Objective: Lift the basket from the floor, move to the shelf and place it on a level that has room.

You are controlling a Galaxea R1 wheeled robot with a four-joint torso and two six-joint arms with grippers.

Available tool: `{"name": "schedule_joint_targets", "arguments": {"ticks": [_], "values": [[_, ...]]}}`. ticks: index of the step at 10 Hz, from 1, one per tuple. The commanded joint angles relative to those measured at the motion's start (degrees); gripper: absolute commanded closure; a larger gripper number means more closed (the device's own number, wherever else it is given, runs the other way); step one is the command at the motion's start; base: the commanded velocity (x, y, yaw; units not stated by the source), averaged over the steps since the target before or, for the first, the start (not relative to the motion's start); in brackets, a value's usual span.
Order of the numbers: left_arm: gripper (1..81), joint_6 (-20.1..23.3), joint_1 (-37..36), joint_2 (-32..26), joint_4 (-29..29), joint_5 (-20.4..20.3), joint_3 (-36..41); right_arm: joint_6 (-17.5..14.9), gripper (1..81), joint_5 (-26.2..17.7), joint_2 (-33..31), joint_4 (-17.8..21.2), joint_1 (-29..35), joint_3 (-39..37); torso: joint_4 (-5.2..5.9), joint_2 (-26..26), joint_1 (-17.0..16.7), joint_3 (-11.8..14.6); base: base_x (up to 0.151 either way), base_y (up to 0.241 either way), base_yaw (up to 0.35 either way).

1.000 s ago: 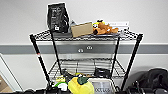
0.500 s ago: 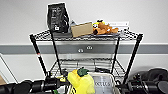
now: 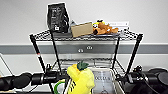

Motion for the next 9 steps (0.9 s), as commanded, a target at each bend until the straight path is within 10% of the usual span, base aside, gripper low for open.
{"name": "schedule_joint_targets", "arguments": {"ticks": [1, 9], "values": [[81.1, -1.9, -10.82, 2.68, -2.24, -0.72, -5.16, 2.63, 81.1, -2.15, 2.95, 2.08, 11.95, -4.23, 0.0, 0.0, 0.0, 0.0, 0.0, 0.0, 0.0], [81.1, -2.17, -16.36, 11.31, -5.32, 3.94, -20.03, 4.31, 81.1, -4.26, 14.12, 2.08, 15.73, -18.48, 0.0, 0.02, 0.0, -0.02, 0.0, 0.0, 0.0]]}}
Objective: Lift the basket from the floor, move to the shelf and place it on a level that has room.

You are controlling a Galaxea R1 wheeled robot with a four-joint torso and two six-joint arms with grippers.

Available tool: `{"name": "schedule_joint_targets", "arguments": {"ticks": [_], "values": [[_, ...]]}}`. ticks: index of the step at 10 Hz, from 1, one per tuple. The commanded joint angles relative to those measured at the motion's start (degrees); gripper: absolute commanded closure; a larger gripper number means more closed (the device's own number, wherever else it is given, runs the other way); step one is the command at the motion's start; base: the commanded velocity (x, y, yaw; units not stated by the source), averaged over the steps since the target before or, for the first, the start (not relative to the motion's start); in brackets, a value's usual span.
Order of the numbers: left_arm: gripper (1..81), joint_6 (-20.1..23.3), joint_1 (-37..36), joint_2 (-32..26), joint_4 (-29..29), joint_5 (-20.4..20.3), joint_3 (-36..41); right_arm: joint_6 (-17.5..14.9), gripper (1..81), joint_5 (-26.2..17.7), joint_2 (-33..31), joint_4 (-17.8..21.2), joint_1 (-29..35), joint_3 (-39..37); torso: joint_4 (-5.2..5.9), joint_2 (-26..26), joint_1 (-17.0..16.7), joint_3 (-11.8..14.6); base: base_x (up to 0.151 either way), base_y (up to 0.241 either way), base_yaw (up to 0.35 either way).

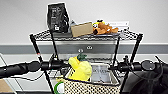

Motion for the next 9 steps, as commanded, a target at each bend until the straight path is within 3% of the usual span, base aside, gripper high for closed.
{"name": "schedule_joint_targets", "arguments": {"ticks": [1, 5, 9], "values": [[81.1, -0.11, -9.73, 2.47, -1.07, -0.19, -4.51, 0.03, 81.1, -0.57, 3.83, 0.42, 9.71, -5.52, 0.0, 0.0, 0.0, 0.0, 0.0, 0.0, 0.0], [81.1, -0.11, -13.51, 4.59, -1.33, 1.75, -6.99, 0.12, 81.1, -2.33, 7.8, 0.68, 11.55, -10.82, 0.0, -0.02, -0.02, 0.02, 0.0, 0.0, 0.0], [81.1, -0.11, -17.55, 5.2, -3.87, 3.06, -7.08, 1.78, 81.1, -3.38, 8.15, 0.68, 15.06, -11.44, 0.0, 0.0, 0.0, 0.0, 0.0, 0.0, 0.0]]}}
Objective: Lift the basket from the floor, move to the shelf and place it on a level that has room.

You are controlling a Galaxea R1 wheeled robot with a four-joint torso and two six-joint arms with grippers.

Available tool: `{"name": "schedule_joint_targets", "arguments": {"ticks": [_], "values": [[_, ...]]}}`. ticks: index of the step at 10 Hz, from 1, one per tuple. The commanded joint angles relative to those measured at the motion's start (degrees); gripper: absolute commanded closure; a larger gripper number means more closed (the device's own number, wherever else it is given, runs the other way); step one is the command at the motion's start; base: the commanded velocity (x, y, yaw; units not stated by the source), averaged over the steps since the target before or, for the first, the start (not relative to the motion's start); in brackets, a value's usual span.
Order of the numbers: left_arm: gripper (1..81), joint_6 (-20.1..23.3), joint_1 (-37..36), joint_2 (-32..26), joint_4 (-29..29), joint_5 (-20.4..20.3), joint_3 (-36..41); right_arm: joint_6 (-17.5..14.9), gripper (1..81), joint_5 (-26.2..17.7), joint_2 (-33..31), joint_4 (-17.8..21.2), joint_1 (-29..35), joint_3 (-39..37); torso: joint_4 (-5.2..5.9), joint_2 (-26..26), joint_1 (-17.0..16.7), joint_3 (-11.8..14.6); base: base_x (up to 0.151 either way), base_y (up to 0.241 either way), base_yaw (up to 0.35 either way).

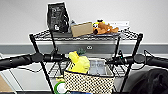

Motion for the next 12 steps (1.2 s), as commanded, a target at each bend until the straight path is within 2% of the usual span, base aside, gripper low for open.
{"name": "schedule_joint_targets", "arguments": {"ticks": [1, 3, 6, 12], "values": [[81.1, 0.36, -11.51, 0.62, -2.81, -2.64, 0.52, 0.85, 81.1, 0.26, 0.23, 0.73, 12.12, 0.53, 0.0, 0.0, 0.0, 0.02, 0.0, 0.0, 0.0], [81.1, 0.36, -10.99, 2.45, -2.02, -2.64, -2.37, 0.85, 81.1, 0.26, 0.93, 0.12, 11.76, -1.05, 0.0, 0.02, 0.04, -0.02, 0.0, 0.0, 0.0], [81.1, 0.62, -9.14, 7.11, -0.96, -2.03, -10.72, 0.67, 81.1, 0.34, 3.74, -1.11, 10.8, -6.14, 0.0, 0.02, 0.06, -0.05, 0.0, 0.0, 0.0], [81.1, 1.06, -10.19, 13.17, 0.09, -1.94, -21.8, 0.41, 81.1, 0.34, 10.78, -4.63, 12.91, -17.48, 0.0, 0.05, 0.09, -0.09, 0.0, 0.0, 0.0]]}}
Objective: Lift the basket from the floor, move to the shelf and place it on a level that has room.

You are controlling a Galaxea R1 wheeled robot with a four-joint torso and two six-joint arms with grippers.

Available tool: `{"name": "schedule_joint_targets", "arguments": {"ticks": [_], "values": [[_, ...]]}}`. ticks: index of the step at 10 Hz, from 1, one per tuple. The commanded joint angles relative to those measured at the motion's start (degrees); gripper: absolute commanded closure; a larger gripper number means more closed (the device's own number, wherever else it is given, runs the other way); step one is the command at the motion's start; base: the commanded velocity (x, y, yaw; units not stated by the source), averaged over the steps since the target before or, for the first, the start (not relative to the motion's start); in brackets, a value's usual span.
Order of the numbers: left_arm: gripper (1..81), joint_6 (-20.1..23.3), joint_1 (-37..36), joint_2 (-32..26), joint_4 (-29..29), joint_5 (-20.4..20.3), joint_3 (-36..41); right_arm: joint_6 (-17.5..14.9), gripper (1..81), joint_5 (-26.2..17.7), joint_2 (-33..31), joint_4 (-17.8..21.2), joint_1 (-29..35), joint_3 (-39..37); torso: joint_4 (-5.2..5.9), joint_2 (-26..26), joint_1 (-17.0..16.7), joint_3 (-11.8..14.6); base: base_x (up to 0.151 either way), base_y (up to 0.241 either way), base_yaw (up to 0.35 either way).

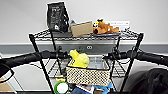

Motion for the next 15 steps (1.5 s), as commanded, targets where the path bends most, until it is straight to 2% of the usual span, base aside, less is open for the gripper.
{"name": "schedule_joint_targets", "arguments": {"ticks": [1, 6, 11, 12, 14, 15], "values": [[81.1, 0.23, -11.63, 3.91, 1.25, -2.3, -4.37, -0.86, 81.1, 0.66, 2.61, -1.46, 11.25, -4.56, 0.0, 0.0, 0.0, 0.0, 0.0, 0.0, 0.0], [81.1, 0.23, -12.07, 6.81, 2.75, -2.04, -9.65, -1.12, 81.1, 0.57, 6.56, -3.4, 10.99, -11.5, 0.0, 0.04, 0.05, -0.05, 0.0, 0.0, 0.0], [81.1, 0.32, -10.75, 5.93, 4.5, -2.13, -8.59, -1.12, 81.1, 0.57, 6.91, -5.07, 9.66, -11.68, 0.0, 0.06, 0.06, -0.05, 0.0, 0.0, 0.0], [1.0, 0.41, -10.66, 5.58, 4.5, -2.13, -7.8, -1.04, 81.1, 0.75, 6.39, -5.07, 9.58, -11.06, 0.0, 0.06, 0.06, -0.05, 0.0, 0.0, 0.0], [1.0, 0.32, -10.66, 5.05, 4.86, -2.13, -7.45, -1.12, 81.1, 0.66, 5.6, -4.8, 9.84, -10.62, 0.0, 0.06, 0.06, -0.05, 0.0, 0.0, 0.0], [1.0, 0.32, -10.66, 4.09, 5.03, -2.04, -7.1, -1.12, 1.0, 0.66, 4.73, -4.72, 9.76, -9.75, 0.0, 0.06, 0.06, -0.05, 0.0, 0.0, 0.0]]}}
